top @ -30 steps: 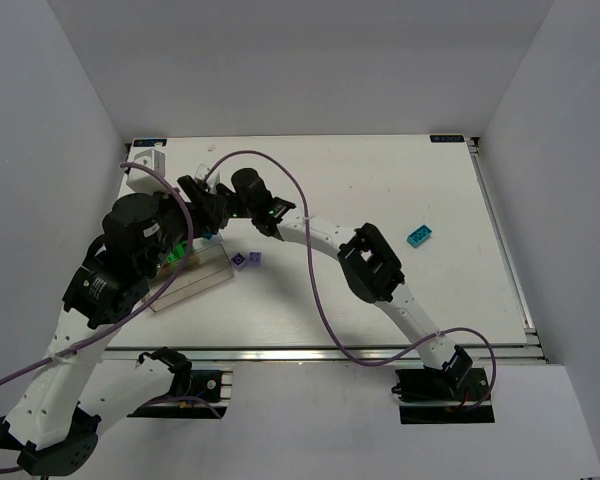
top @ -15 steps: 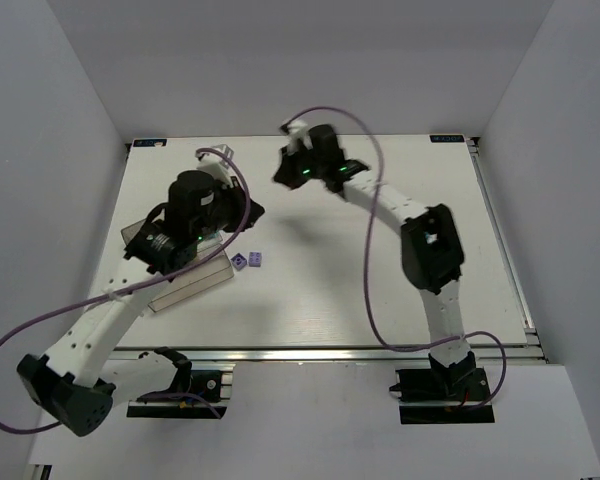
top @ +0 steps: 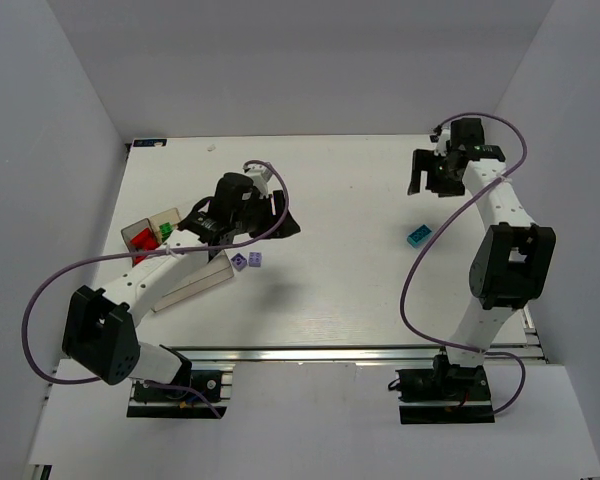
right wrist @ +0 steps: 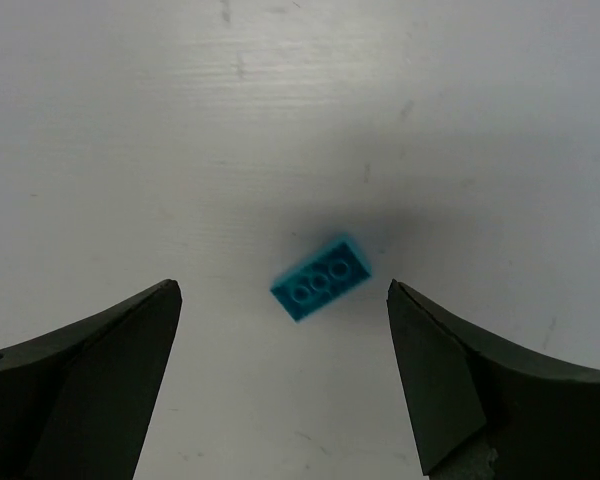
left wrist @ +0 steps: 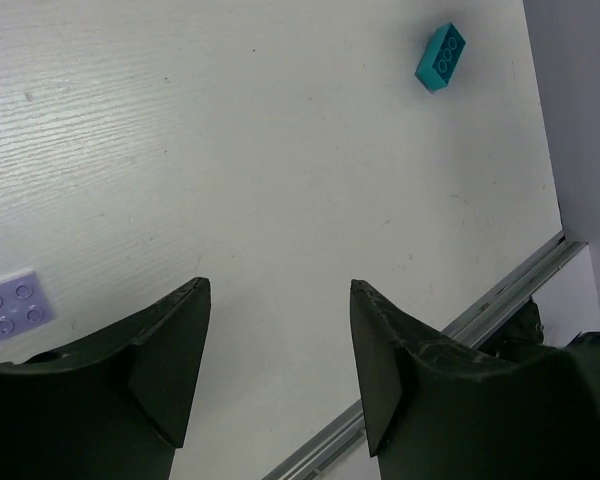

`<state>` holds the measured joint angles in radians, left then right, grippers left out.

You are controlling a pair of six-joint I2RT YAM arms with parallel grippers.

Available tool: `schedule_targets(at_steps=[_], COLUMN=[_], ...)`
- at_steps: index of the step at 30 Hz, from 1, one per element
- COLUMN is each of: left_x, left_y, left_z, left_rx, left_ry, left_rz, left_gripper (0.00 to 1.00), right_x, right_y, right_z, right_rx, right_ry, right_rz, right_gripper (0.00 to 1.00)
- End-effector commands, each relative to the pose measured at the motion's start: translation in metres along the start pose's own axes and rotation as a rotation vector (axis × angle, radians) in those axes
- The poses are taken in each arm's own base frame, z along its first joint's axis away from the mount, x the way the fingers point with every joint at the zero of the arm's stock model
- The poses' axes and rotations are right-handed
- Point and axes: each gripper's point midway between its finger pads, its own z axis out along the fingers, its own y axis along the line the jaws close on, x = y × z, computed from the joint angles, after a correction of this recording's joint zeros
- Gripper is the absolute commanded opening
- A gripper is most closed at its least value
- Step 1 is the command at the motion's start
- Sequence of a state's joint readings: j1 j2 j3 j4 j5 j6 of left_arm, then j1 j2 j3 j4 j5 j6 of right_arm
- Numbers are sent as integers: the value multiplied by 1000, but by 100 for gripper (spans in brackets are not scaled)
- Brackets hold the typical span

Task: Sort the legos into containers by color

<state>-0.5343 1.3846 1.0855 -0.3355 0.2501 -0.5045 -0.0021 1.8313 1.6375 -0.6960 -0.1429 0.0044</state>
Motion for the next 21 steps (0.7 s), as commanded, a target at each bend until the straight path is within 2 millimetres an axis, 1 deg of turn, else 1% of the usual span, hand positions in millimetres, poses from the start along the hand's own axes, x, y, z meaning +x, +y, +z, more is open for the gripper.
schedule_targets(at_steps=[1,2,3,4,5,7,8,10,11,14,15,16,17,18,20,21], left_x=[-10,-10,-8,-8,-7,-7,-5,-5,-1,1,4,3,3,4,2,4], left_y=[-15,-14,-13,-13,-12,-10,-9,-9,-6,-6,-4,-3,-4,-3,-2,1], left_z=[1,2,3,3,2,-1,-2,-5,-6,-10,-11,-12,-16,-19,-26,-28], left_rx=[71,72,67,69,63,51,47,46,40,39,32,26,22,12,-3,-11], left_ry=[-37,-36,-30,-27,-24,-27,-27,-40,-35,-43,-37,-40,-46,-45,-67,-68], left_rz=[40,44,44,54,57,60,60,56,51,38,31,26,25,22,9,5], left_gripper=[68,68,68,68,68,68,68,68,68,68,68,68,68,68,68,68], right_x=[49,60,66,71,81,90,97,105,106,110,106,108,106,99,95,99], right_y=[-48,-53,-59,-59,-59,-58,-56,-54,-52,-49,-47,-48,-47,-46,-46,-46], right_z=[-15,-15,-13,-13,-11,-9,-5,2,6,22,26,34,37,43,49,54], right_rx=[259,291,326,333,332,321,318,301,298,285,277,278,277,267,269,272], right_ry=[176,216,230,232,256,285,304,326,330,353,351,366,367,358,356,371], right_rz=[95,116,132,153,161,183,203,230,256,293,297,302,309,316,317,320], right_gripper=[89,89,89,89,89,89,89,89,88,87,87,86,86,86,86,86])
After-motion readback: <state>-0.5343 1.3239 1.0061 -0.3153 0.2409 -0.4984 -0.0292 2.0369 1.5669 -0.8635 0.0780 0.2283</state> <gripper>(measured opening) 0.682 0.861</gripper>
